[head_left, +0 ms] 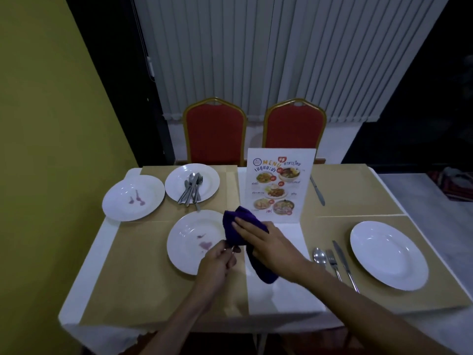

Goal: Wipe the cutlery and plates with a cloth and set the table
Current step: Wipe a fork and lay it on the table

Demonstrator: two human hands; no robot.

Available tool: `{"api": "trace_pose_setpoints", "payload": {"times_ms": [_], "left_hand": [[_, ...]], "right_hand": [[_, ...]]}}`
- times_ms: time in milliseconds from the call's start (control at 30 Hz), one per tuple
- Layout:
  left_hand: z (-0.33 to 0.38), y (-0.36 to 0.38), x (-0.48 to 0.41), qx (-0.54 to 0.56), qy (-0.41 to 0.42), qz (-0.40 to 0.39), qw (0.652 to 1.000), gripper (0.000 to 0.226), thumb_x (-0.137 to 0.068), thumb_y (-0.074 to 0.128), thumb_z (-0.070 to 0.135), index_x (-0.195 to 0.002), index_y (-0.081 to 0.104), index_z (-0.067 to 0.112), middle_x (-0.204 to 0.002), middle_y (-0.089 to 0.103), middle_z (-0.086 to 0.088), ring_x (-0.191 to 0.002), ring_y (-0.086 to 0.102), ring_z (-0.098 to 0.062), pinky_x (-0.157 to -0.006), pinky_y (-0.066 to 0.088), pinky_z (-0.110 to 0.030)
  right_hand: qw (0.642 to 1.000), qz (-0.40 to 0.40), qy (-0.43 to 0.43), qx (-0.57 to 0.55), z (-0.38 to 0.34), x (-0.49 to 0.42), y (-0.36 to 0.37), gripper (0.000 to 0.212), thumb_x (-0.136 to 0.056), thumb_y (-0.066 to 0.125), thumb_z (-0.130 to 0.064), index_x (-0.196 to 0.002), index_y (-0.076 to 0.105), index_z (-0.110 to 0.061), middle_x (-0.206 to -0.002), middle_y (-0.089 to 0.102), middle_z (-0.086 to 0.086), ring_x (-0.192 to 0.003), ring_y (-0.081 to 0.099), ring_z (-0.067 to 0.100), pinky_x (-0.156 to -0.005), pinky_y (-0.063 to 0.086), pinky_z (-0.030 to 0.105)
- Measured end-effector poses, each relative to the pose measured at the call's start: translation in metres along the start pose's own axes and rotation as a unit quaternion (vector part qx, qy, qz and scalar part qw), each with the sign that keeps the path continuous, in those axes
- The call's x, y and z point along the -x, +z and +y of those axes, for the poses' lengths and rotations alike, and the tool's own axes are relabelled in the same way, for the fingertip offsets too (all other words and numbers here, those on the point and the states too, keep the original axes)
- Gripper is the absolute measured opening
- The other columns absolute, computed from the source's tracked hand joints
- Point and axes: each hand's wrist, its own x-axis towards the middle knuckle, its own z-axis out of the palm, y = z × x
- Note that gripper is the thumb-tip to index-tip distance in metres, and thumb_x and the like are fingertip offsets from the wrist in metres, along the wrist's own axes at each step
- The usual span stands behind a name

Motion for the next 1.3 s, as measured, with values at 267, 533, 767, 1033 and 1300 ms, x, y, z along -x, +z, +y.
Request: {"api": "trace_pose_setpoints", "payload": {"times_ms": [267,533,767,1033,1300], "left_hand": [[0.004,-0.004,0.015,-0.015,0.048,-0.034,0.998,0.026,-0.102,0.042,0.016,-0.094,0.066,0.014,-0.058,0.043,0.005,-0.047,0.033,-0.004,-0.046,0.025,-0.014],[0.019,-0.008,0.017,-0.136,0.108,0.048,0.984,0.027,-0.101,0.048,0.022,-0.096,0.074,0.018,-0.076,0.061,0.006,-0.070,0.056,-0.005,-0.057,0.041,-0.006],[0.012,0.009,0.018,-0.256,0.174,0.197,0.930,0.021,-0.097,0.056,0.017,-0.099,0.077,0.015,-0.097,0.072,-0.002,-0.088,0.062,-0.017,-0.072,0.041,-0.025],[0.015,0.018,0.022,-0.224,0.146,0.190,0.945,0.023,-0.098,0.054,0.018,-0.104,0.076,0.014,-0.103,0.075,-0.003,-0.086,0.062,-0.011,-0.066,0.038,-0.016],[0.012,0.016,0.031,-0.189,0.129,0.095,0.969,0.030,-0.103,0.042,0.025,-0.112,0.070,0.018,-0.107,0.067,0.005,-0.094,0.057,-0.008,-0.078,0.038,-0.021]], "right_hand": [[0.997,0.058,0.037,0.032,0.001,-0.002,-0.013,0.077,-0.078,0.070,0.004,-0.147,0.046,-0.023,-0.153,0.043,-0.003,-0.102,0.054,0.033,-0.084,0.050,0.037],[0.977,0.191,0.088,0.045,-0.010,-0.014,-0.060,0.057,-0.085,0.056,-0.018,-0.141,0.051,-0.018,-0.149,0.042,0.015,-0.110,0.053,0.039,-0.091,0.049,0.047],[0.966,0.159,0.077,0.188,-0.015,0.003,-0.032,0.070,-0.069,0.075,0.002,-0.135,0.060,-0.018,-0.140,0.057,0.011,-0.096,0.054,0.039,-0.071,0.053,0.044],[0.959,0.173,0.053,0.216,-0.032,0.011,-0.027,0.074,-0.068,0.081,-0.003,-0.137,0.057,-0.017,-0.138,0.058,0.010,-0.100,0.052,0.041,-0.069,0.054,0.045],[0.966,0.157,0.202,0.016,-0.004,-0.007,-0.060,0.050,-0.091,0.051,-0.015,-0.140,0.055,-0.023,-0.138,0.058,0.005,-0.098,0.056,0.030,-0.083,0.049,0.042]]}}
